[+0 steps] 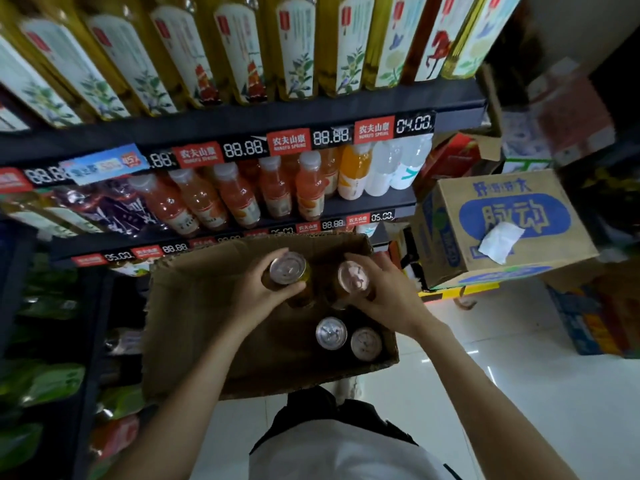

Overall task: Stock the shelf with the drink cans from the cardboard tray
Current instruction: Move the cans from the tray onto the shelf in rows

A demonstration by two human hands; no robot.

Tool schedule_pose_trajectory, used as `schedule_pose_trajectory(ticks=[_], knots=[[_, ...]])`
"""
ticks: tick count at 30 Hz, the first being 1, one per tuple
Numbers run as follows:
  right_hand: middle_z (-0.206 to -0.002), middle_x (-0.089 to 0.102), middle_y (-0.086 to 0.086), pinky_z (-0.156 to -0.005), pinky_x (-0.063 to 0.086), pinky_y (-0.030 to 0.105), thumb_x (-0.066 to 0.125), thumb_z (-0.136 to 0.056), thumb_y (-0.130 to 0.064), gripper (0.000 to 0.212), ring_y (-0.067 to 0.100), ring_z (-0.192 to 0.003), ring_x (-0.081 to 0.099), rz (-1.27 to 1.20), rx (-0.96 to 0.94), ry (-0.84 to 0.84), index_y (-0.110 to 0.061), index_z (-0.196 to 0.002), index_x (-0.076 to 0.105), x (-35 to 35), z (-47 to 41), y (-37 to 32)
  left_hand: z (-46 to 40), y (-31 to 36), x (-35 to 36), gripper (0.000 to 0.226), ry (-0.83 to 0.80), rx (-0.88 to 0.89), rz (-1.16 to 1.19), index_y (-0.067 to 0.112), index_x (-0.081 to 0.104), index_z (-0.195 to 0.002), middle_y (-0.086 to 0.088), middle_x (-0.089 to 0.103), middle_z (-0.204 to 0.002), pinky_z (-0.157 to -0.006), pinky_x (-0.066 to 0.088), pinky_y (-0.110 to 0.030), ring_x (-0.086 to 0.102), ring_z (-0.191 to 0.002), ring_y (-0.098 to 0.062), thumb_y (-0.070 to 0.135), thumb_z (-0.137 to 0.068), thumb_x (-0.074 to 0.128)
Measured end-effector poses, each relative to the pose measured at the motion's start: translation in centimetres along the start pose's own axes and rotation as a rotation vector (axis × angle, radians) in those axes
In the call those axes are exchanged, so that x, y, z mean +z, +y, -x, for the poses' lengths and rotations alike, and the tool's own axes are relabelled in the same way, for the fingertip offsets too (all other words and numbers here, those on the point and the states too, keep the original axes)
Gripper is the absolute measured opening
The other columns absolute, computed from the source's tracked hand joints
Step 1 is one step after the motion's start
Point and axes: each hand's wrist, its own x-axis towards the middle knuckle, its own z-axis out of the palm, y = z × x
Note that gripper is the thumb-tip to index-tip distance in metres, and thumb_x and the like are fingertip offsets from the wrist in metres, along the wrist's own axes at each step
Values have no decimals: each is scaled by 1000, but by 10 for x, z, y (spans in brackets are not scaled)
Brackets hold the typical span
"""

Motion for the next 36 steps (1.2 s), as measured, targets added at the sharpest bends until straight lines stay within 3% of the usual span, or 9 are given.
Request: schedule_pose_trajectory(ticks=[4, 9, 15, 20, 23, 27, 30, 34, 36], knots=[[-120, 52, -11, -92, 46, 27, 70, -80, -31, 54, 9, -112, 53, -910, 214, 79, -38, -128, 47, -27, -12, -26, 2, 46, -27, 54, 80, -87, 452, 37, 58, -110, 9, 59, -117, -87, 42, -24, 52, -107, -7, 37, -61, 81], [-121, 59, 2, -82, 51, 30, 65, -80, -32, 49, 18, -108, 61, -1286, 220, 83, -23, -127, 53, -51, -32, -54, 6, 96, -53, 42, 191, -18, 510, 33, 59, -100, 9, 63, -106, -89, 44, -33, 57, -101, -9, 47, -62, 69], [-122, 63, 5, -86, 54, 40, 61, -76, -39, 50, 23, -113, 60, -1263, 85, 109, -27, -124, 58, -102, -45, -89, 22, 167, -80, 45, 273, 165, 414, 35, 60, -98, 13, 61, -101, -74, 48, -27, 56, -92, -2, 54, -58, 71], [-112, 69, 4, -77, 57, 34, 56, -75, -38, 51, 19, -101, 68, -1292, -123, 92, -22, -123, 58, -176, -57, -131, 26, 241, -111, 20, 367, 426, 348, 35, 61, -85, 22, 68, -80, -65, 46, -12, 62, -78, 7, 44, -71, 70], [-109, 71, 2, -78, 55, 35, 54, -77, -42, 40, 19, -99, 68, -1220, -250, 120, -27, -113, 64, -223, -64, -159, 27, 283, -128, 23, 439, 604, 287, 35, 62, -89, 29, 67, -76, -61, 45, -5, 62, -75, 12, 47, -69, 65], [-91, 73, 0, -73, 57, 34, 57, -83, -37, 24, 15, -85, 70, -1225, -377, 213, -21, -99, 66, -277, -73, -193, 22, 336, -149, 24, 548, 768, 269, 33, 62, -85, 26, 67, -72, -60, 46, -8, 62, -72, 10, 50, -69, 62], [-92, 71, 3, -80, 57, 35, 52, -92, -29, 19, 18, -89, 68, -1221, -453, 310, -15, -99, 63, -309, -86, -214, 10, 373, -161, 18, 591, 826, 216, 30, 61, -91, 20, 65, -83, -63, 46, -8, 61, -78, 11, 45, -81, 64], [-93, 66, 3, -90, 52, 39, 55, -93, -23, 15, 17, -92, 64, -1151, -541, 449, -13, -98, 63, -341, -115, -229, -20, 411, -171, 50, 711, 881, 87, 27, 61, -104, 12, 63, -102, -82, 48, -19, 58, -97, 0, 64, -70, 59], [-101, 65, 1, -87, 54, 32, 56, -92, -20, 23, 11, -92, 65, -1135, -562, 502, -9, -111, 60, -353, -130, -229, -37, 423, -169, 52, 774, 897, -47, 22, 59, -111, 13, 61, -96, -83, 48, -25, 58, -91, -2, 61, -77, 59]])
